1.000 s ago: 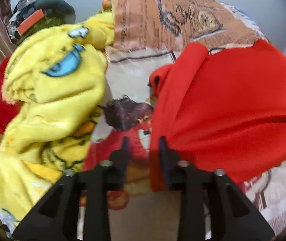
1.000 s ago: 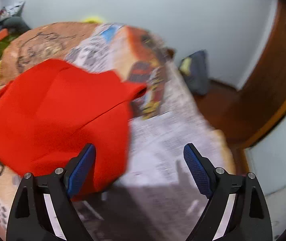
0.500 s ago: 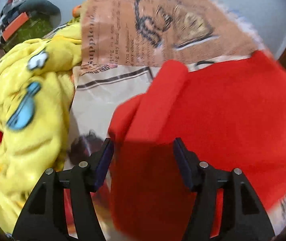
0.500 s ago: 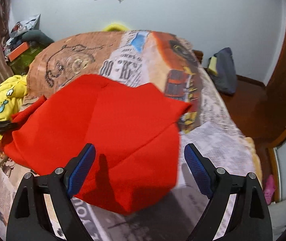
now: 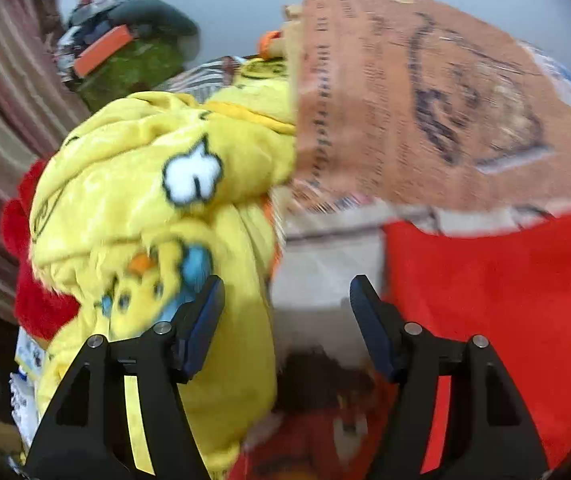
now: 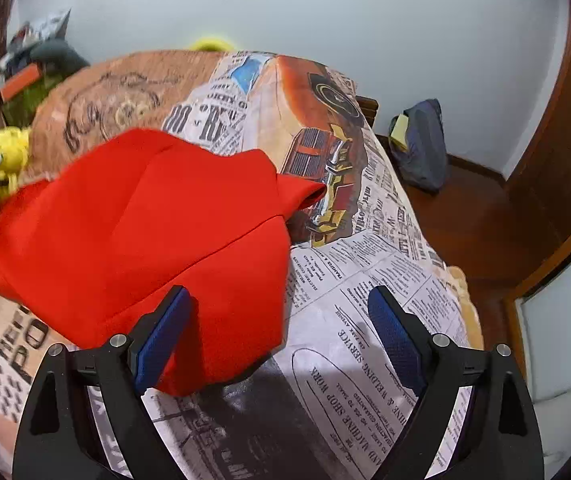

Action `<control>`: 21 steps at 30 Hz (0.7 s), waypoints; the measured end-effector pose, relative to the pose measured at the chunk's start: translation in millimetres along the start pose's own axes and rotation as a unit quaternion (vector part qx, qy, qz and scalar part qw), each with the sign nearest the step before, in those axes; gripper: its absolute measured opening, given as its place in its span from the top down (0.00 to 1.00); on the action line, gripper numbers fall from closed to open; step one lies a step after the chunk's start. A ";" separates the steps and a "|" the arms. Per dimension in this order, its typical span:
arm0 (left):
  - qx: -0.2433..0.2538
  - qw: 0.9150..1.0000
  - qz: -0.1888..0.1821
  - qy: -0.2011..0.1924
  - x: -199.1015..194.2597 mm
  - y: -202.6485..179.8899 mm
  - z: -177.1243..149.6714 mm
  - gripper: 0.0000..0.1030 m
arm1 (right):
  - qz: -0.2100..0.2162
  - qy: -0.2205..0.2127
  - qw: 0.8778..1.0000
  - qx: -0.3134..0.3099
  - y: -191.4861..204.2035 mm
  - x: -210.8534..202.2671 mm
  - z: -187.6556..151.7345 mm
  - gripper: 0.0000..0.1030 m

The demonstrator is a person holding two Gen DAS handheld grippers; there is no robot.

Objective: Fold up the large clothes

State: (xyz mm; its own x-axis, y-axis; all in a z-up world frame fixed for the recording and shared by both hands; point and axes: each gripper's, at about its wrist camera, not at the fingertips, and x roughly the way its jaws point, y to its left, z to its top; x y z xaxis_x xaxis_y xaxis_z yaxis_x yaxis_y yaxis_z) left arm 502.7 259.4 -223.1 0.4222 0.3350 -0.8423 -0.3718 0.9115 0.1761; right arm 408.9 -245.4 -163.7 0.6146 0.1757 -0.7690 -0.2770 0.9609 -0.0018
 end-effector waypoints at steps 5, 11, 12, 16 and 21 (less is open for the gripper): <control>0.070 0.994 -0.080 -0.002 -44.3 -24.3 -54.7 0.36 | 0.071 0.004 0.996 0.048 -10.1 5.3 7.2 0.29; 0.043 0.981 -0.187 0.032 -71.2 -35.8 -112.8 0.32 | 0.104 0.035 0.991 0.076 -7.5 38.8 22.5 0.59; 0.043 0.981 -0.187 0.037 -69.0 -39.7 -117.8 0.31 | 0.106 0.038 0.990 0.079 -5.6 43.5 24.7 0.62; 0.024 0.987 -0.152 0.052 -50.2 -42.9 -131.9 0.29 | 0.093 0.040 0.994 0.050 9.6 46.9 28.3 0.94; 0.008 0.992 -0.115 0.045 -33.1 -35.8 -140.7 0.25 | 0.030 -0.010 0.999 -0.015 20.2 21.2 44.5 0.96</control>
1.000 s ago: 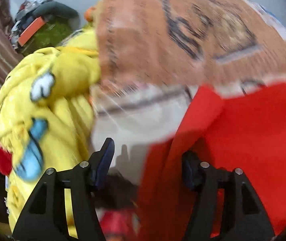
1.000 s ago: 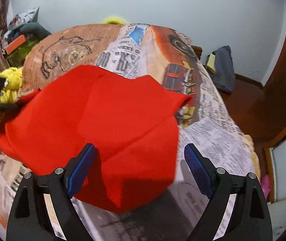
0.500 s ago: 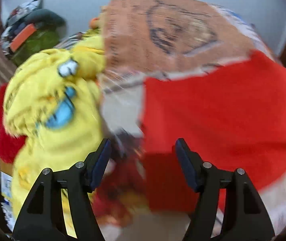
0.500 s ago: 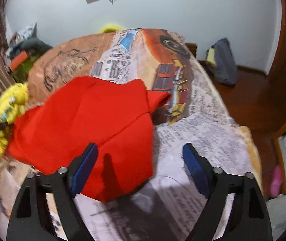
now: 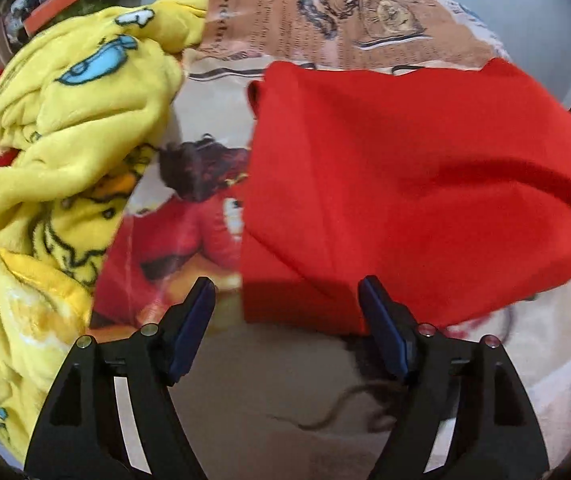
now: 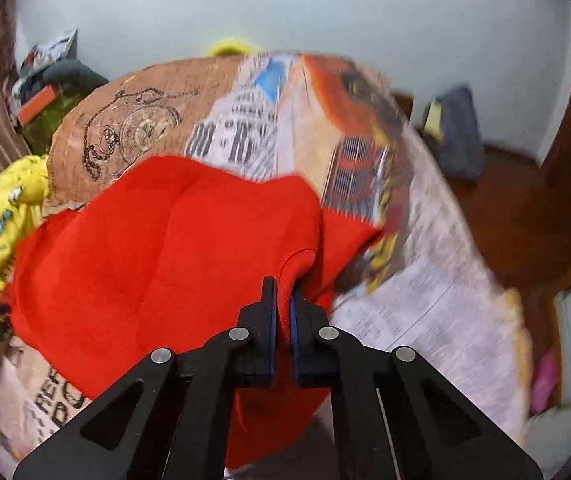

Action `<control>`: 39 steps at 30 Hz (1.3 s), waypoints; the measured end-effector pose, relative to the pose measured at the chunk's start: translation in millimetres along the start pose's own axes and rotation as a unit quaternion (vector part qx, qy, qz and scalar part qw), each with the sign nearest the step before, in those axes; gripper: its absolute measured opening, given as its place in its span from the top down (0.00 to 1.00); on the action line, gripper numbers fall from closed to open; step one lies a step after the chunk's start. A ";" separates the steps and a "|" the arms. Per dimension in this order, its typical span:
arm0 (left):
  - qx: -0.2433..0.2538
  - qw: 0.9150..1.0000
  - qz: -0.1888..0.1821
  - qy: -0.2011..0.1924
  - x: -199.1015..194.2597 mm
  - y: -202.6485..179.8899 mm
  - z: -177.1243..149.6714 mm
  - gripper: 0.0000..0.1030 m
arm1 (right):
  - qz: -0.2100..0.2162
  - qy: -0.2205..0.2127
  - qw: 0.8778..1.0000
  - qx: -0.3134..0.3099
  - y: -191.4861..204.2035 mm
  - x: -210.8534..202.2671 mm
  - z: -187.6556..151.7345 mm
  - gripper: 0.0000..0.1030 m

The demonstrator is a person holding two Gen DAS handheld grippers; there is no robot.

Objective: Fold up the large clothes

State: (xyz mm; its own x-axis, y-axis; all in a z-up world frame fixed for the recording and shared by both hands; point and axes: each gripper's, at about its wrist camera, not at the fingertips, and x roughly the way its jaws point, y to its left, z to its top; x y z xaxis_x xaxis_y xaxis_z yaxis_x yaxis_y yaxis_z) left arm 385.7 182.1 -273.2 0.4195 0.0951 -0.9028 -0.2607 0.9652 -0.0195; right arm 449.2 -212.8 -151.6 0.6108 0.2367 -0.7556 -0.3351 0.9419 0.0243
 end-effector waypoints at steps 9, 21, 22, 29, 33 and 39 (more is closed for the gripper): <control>0.057 0.997 0.049 -0.025 -5.0 -5.1 -6.2 0.25 | -0.035 0.038 0.999 0.001 -21.4 34.0 6.2 0.96; 0.013 0.993 0.117 -0.025 -28.9 61.2 -33.6 0.28 | -0.106 -0.001 0.991 -0.077 -2.6 -9.9 -7.2 0.44; 0.011 0.993 0.116 -0.030 -34.0 62.2 -34.4 0.28 | -0.106 -0.009 0.991 -0.081 1.0 -17.8 -6.3 0.40; -0.016 0.994 0.048 -0.097 -92.1 46.6 -28.8 0.28 | -0.061 -0.036 0.994 -0.079 37.0 -48.0 2.0 0.29; -0.030 0.993 -0.025 -0.110 -105.6 23.6 -22.8 0.22 | -0.014 -0.044 0.996 -0.071 61.6 -53.6 -0.8 0.24; -0.092 0.979 -0.172 -0.055 -83.8 0.4 -20.2 0.21 | 0.040 -0.010 0.997 -0.064 94.4 -28.1 -9.1 0.23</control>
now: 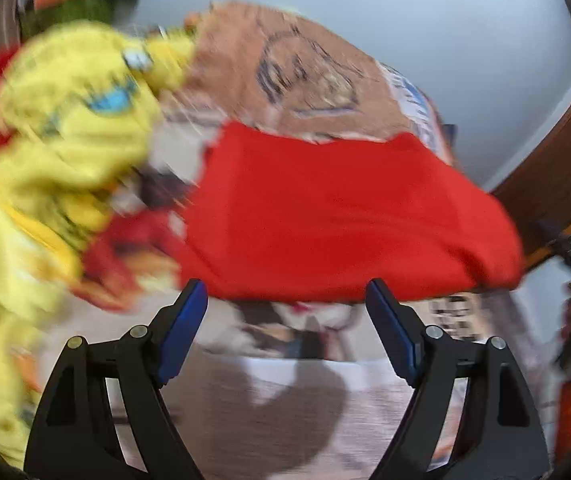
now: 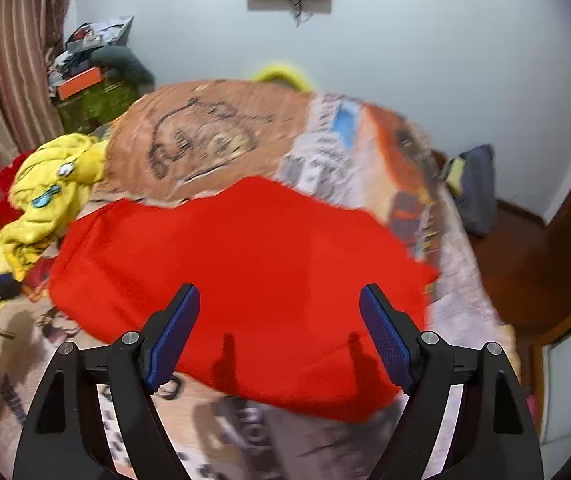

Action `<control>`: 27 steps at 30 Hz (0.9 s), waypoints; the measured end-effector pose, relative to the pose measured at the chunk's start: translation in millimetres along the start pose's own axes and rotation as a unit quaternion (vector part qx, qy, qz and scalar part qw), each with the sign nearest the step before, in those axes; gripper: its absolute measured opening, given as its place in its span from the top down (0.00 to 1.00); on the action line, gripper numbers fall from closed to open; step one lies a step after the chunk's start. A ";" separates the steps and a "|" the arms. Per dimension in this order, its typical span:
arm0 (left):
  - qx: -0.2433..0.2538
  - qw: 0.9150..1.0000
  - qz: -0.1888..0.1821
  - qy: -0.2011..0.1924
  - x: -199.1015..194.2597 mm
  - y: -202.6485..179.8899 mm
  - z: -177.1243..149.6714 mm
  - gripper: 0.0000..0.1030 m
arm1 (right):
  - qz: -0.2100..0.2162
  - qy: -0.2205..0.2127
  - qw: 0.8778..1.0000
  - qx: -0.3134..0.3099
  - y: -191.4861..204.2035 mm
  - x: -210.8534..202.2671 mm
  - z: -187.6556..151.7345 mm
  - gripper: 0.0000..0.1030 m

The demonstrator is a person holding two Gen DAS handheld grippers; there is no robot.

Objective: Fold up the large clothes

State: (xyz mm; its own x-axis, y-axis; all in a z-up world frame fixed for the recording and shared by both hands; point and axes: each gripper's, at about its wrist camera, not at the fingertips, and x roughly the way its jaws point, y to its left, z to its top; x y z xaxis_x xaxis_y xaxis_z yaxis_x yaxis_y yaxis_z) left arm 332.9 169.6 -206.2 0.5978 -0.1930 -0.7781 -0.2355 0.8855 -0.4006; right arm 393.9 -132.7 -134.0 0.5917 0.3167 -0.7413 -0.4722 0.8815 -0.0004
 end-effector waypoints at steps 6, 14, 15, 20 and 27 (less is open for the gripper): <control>-0.097 0.989 -0.097 0.052 40.3 6.0 -16.7 0.21 | -0.006 0.055 0.998 -0.022 19.0 41.9 -17.6 0.23; -0.156 0.975 -0.153 0.040 67.8 11.9 -3.2 0.21 | -0.022 0.058 0.997 -0.053 26.6 50.7 -30.4 0.17; -0.162 0.974 -0.153 0.035 71.9 13.6 -0.6 0.21 | -0.022 0.057 0.997 -0.054 27.1 49.8 -30.4 0.17; -0.175 0.977 -0.120 0.026 95.2 16.5 10.4 0.21 | -0.010 0.056 0.998 -0.039 23.4 51.4 -30.3 0.15; -0.247 0.962 -0.112 0.016 132.9 38.8 36.9 0.51 | -0.013 0.059 0.998 -0.036 26.2 50.7 -30.4 0.15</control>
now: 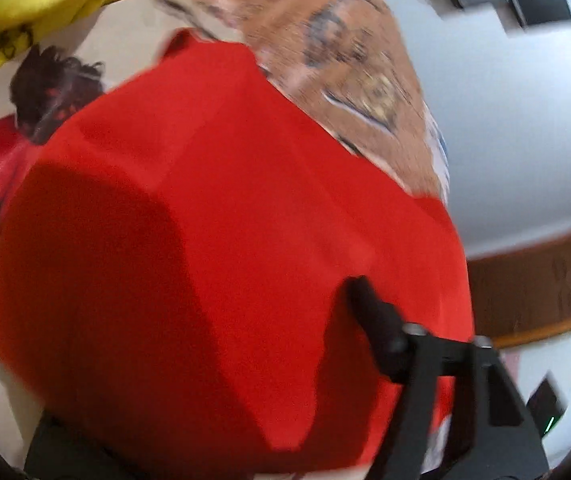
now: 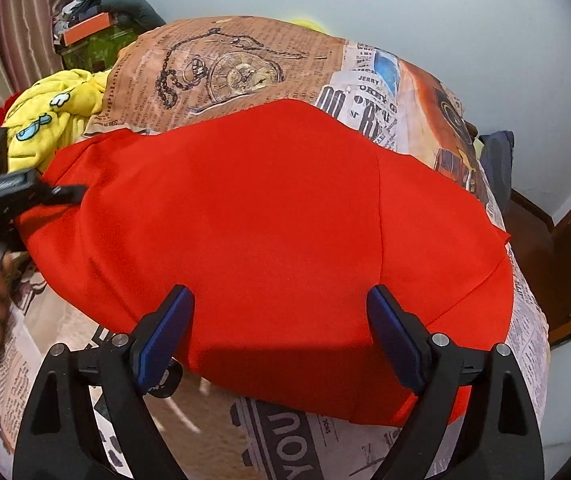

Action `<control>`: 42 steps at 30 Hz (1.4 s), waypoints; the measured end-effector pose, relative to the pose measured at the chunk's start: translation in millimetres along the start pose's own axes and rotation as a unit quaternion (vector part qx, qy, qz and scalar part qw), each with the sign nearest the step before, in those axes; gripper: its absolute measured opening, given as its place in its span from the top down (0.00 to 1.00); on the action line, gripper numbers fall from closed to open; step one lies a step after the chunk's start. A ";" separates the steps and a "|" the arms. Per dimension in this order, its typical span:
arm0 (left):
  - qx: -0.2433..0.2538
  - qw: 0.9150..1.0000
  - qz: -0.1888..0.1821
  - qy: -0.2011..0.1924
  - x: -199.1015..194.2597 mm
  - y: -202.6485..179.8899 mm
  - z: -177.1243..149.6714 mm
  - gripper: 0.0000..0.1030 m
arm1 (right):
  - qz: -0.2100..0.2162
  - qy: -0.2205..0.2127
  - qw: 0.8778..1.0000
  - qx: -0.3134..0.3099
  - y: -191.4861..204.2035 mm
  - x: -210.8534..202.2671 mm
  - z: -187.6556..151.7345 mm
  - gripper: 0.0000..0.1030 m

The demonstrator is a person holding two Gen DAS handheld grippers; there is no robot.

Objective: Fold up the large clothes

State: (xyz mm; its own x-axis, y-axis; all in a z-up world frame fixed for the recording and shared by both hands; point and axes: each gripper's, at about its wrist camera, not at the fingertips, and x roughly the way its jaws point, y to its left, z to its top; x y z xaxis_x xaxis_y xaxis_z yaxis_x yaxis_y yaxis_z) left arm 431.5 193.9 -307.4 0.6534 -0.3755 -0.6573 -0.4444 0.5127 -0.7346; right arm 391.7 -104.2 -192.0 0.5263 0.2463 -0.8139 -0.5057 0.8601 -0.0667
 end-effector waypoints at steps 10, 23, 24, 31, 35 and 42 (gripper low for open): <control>0.075 0.992 0.057 -0.079 -28.7 -31.8 13.8 0.89 | 0.016 0.004 1.000 0.016 -3.7 -15.6 12.7 0.15; 0.241 0.936 0.092 -0.238 -155.3 -111.2 -13.3 0.89 | 0.096 0.000 0.995 0.009 61.6 2.5 66.0 0.15; 0.247 0.933 0.097 -0.244 -160.3 -111.7 -14.9 0.89 | 0.104 0.008 0.995 0.003 68.2 7.2 66.3 0.15; 0.297 0.917 0.124 -0.235 -144.8 -129.5 -25.7 0.89 | 0.154 0.047 0.987 0.008 90.7 45.5 48.9 0.08; 0.322 0.914 0.119 -0.215 -120.1 -154.3 -34.3 0.89 | 0.157 0.054 0.986 -0.008 87.1 38.9 49.2 0.08; 0.363 0.906 0.084 -0.200 -92.4 -210.7 -55.6 0.90 | 0.126 -0.001 0.990 0.058 6.2 -8.4 35.3 0.07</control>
State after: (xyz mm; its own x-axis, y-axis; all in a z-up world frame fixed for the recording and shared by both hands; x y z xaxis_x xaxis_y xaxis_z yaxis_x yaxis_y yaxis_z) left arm 430.7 77.6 -101.2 0.8483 -0.0099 -0.5294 -0.1329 0.9638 -0.2310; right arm 408.3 -85.2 -165.2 0.3952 0.4604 -0.7949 -0.5390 0.8169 0.2052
